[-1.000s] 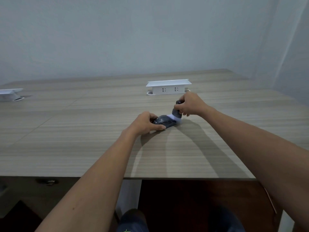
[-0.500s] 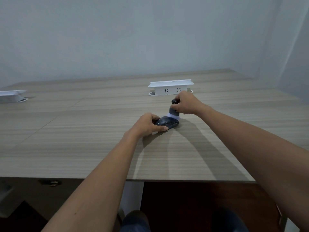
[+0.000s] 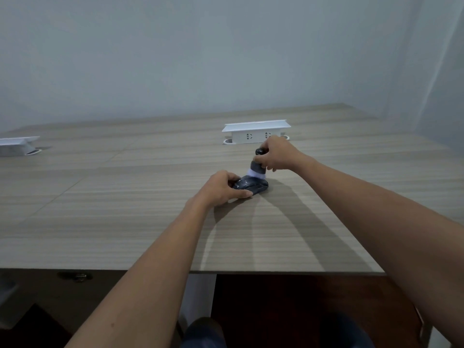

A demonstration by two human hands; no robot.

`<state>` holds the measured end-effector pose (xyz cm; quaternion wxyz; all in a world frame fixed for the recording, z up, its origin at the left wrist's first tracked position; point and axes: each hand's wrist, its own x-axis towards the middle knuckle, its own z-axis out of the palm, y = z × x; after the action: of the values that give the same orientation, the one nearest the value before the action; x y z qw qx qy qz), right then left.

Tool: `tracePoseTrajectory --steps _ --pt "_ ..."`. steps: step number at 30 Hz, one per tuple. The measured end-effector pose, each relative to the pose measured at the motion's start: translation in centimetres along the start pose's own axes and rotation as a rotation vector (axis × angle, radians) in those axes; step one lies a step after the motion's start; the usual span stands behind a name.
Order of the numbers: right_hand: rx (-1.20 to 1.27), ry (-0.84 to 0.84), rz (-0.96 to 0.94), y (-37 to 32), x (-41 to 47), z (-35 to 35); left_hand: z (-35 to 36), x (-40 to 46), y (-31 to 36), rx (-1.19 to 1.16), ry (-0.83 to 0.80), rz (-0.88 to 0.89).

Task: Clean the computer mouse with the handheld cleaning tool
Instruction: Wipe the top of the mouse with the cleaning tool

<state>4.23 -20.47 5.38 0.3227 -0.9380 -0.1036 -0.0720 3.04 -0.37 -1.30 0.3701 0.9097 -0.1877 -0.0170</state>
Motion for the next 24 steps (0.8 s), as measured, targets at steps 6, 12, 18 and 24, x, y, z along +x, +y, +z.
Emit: tracePoseTrajectory --steps 6,12,18,24 --pt "-0.047 -0.023 0.005 -0.6 0.1 0.2 0.0 0.0 0.0 -0.003 -0.002 -0.004" --pt "0.111 0.002 0.001 -0.8 0.1 0.4 0.0 0.0 0.1 -0.005 -0.005 -0.003" --pt "-0.055 -0.007 0.068 1.5 -0.2 -0.3 0.0 0.2 -0.2 0.008 0.004 0.006" --pt "0.116 -0.028 0.02 0.1 -0.4 -0.3 0.0 -0.1 0.2 0.001 -0.004 0.0"
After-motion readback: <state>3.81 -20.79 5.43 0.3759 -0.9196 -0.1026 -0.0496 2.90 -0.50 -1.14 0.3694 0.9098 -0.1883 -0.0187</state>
